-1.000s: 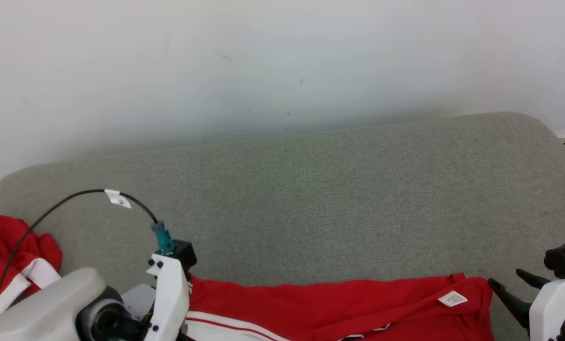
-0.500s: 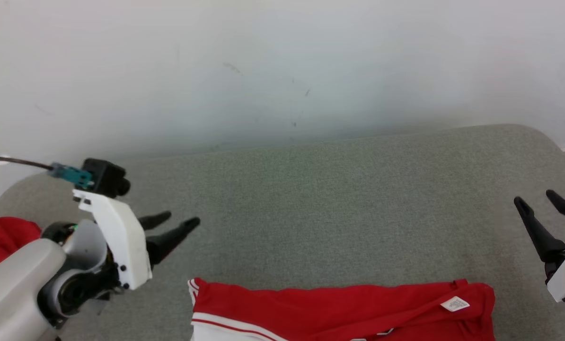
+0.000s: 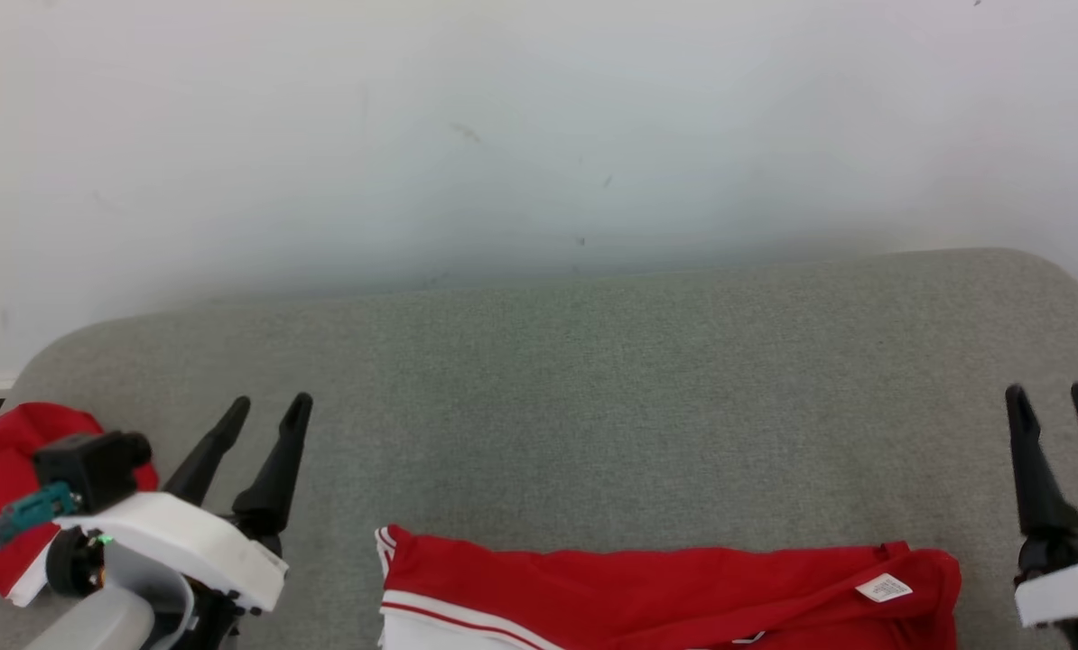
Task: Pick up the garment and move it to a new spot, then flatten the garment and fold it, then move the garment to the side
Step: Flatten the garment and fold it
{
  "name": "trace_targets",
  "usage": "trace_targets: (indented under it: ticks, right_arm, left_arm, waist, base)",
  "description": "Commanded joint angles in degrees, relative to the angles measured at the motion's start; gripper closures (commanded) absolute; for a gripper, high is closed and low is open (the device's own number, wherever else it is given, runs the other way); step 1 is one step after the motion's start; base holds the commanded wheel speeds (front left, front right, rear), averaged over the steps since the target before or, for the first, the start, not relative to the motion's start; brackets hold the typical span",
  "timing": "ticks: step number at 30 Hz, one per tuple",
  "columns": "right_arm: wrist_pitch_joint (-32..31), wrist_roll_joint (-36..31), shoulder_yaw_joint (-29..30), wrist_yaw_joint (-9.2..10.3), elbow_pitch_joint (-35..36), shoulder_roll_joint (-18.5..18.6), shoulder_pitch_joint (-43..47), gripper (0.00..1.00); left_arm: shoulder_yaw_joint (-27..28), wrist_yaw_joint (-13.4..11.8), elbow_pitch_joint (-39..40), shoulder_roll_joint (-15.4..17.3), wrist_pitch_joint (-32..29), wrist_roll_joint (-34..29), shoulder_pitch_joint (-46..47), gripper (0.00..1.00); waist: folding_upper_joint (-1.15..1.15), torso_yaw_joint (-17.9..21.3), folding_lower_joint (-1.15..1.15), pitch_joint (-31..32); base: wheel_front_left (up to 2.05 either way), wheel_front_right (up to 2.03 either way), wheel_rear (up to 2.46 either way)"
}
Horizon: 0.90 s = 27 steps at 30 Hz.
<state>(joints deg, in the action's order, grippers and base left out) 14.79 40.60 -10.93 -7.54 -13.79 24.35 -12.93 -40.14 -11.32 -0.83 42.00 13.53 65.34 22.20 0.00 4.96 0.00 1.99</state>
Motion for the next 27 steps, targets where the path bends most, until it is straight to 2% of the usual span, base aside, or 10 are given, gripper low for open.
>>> trace_targets:
  ticks: [1,5,9,15,20,23,27]
  right_arm:
    - [0.32,-1.68,2.31,0.12,1.95,-2.50,3.62,0.00]
    - [0.31,-5.01,6.06,0.12,5.13,-7.19,9.00,0.00]
    - [0.16,-9.31,8.30,0.12,7.10,-10.77,13.05,0.00]
    - [-0.13,-12.99,9.59,0.12,8.31,-13.56,15.72,0.00]
    - [-0.69,-14.28,9.92,0.12,6.44,-14.92,15.52,0.00]
    - [-1.58,-14.85,9.60,0.12,4.35,-14.84,14.89,0.00]
    - [-1.74,-14.99,9.61,0.12,2.92,-14.89,14.02,0.00]
  left_arm:
    - [2.08,-0.98,0.16,-1.12,1.30,-2.68,-2.76,0.00]
    - [11.13,-2.82,1.60,-6.53,1.63,-9.71,-8.94,0.00]
    - [21.81,-2.16,3.55,-14.06,1.62,-17.93,-17.43,0.00]
    - [31.09,1.30,5.32,-24.42,1.63,-31.53,-25.96,0.00]
    - [35.20,6.09,3.68,-31.88,1.63,-38.65,-28.93,0.00]
    - [37.27,9.09,2.22,-34.96,1.63,-40.63,-29.10,0.00]
    - [38.73,11.45,1.22,-36.66,1.63,-42.41,-28.47,0.00]
  waist:
    - [0.00,-0.34,0.00,-0.19]
    - [0.00,-0.70,0.00,-0.43]
    - [0.00,-0.43,0.00,-0.58]
    - [0.00,0.00,0.00,-1.47]
    - [0.00,0.32,0.00,-1.91]
    - [0.00,0.34,0.00,-1.90]
    - [0.00,0.28,0.00,-1.91]
  base:
    - [0.00,0.00,0.00]
    - [0.00,0.00,0.00]
    - [0.00,0.00,0.00]
    - [0.00,0.00,0.00]
    - [0.00,0.00,0.00]
    - [0.00,0.00,0.00]
    - [0.00,0.00,0.00]
